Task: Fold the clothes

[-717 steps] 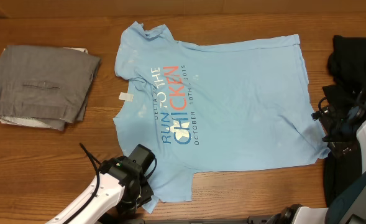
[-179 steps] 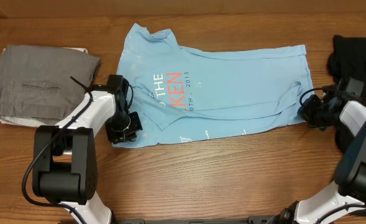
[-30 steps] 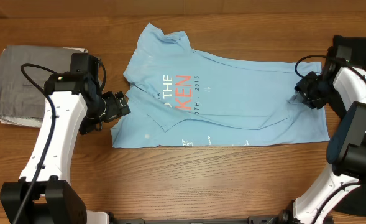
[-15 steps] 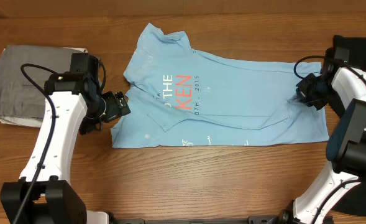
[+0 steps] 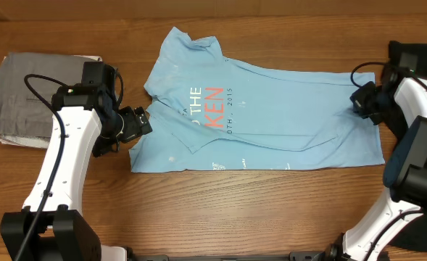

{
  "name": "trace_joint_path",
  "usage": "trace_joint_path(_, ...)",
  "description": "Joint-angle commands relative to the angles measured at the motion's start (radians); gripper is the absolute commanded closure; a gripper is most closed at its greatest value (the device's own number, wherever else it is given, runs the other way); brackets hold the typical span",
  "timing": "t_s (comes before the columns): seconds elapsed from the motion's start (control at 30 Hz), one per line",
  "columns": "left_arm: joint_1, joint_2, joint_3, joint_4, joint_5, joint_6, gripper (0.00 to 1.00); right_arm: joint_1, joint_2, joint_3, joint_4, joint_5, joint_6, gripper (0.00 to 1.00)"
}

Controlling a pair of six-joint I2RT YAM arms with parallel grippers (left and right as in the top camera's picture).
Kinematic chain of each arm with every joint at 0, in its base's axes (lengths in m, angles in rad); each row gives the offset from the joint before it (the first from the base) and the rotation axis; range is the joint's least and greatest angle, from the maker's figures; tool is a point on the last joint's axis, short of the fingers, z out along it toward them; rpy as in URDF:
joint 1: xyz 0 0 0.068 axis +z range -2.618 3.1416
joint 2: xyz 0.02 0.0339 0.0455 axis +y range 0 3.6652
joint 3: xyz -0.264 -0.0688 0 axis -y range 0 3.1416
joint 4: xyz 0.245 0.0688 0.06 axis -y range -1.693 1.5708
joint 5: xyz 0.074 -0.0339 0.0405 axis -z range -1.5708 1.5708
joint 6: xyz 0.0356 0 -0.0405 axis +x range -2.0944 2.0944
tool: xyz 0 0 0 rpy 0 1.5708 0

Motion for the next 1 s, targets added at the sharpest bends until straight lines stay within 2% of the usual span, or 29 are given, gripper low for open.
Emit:
trace_joint_path(0.0,0.0,-0.014,0.0,-0.002,-0.003,0.001,0.0,-0.014,0.006,0.027,0.02,-0.019,0.051,0.96)
trace_joint_path(0.4,0.0,-0.014,0.0,-0.002,-0.003,0.001,0.0,-0.014,0.007,0.025,0.085,0.095,0.1,0.96)
trace_joint_path(0.97,0.0,-0.014,0.0,-0.002,-0.003,0.001,0.0,-0.014,0.007,-0.021,0.153,0.138,0.099,0.96)
